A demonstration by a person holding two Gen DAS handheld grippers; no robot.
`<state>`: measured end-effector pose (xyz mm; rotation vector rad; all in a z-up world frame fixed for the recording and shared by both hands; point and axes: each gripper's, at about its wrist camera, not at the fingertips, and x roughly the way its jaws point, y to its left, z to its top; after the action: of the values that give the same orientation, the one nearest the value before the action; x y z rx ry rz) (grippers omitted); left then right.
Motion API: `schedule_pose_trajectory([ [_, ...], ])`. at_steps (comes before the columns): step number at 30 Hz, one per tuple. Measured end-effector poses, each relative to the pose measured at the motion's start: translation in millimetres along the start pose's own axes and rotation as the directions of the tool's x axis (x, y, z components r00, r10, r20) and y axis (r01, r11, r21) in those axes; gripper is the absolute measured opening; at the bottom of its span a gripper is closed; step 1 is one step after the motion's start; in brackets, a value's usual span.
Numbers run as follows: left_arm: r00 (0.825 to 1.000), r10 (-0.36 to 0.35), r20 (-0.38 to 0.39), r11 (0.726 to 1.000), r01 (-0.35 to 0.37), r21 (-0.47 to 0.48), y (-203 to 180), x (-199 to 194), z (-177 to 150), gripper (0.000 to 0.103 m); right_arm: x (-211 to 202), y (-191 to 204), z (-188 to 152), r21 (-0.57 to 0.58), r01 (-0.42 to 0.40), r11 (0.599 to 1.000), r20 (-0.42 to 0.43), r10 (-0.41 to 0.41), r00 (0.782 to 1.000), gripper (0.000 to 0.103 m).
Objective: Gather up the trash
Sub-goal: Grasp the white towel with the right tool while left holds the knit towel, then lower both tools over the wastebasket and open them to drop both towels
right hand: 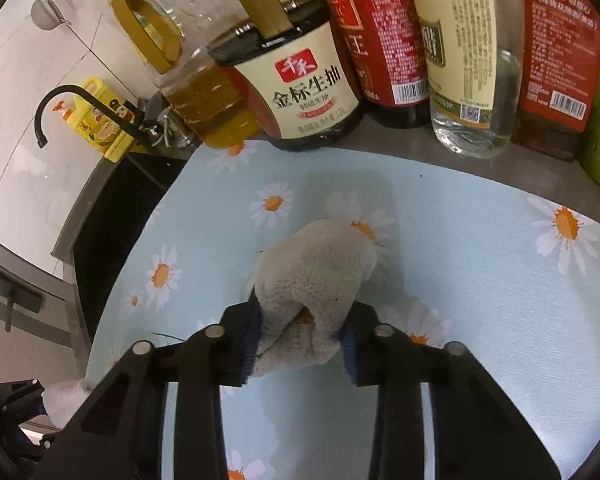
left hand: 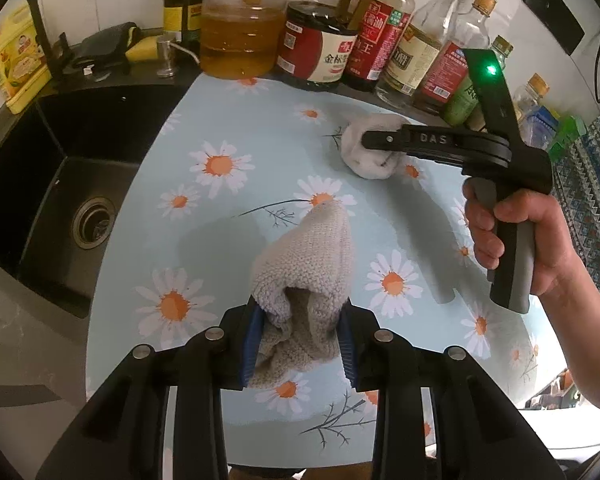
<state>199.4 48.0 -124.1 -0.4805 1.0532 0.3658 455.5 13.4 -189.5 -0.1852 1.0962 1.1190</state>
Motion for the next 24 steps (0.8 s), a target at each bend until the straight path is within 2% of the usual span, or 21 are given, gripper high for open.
schedule_pose_trajectory([
  [11,0.996,-0.079,0.043,0.993,0.074,0.095,2.1,-23.6,-5.8,0.032,-61.2,31.4,-34.9,0.02,0.038,0.999,0.09,-0.04,0.995,0.032],
  [24,0.975,-0.215,0.049,0.955,0.2,0.22,18.0,-51.5,-34.8,0.032,-121.5,95.4,-124.3,0.077,0.157,0.985,0.171,-0.168,0.971,0.032],
])
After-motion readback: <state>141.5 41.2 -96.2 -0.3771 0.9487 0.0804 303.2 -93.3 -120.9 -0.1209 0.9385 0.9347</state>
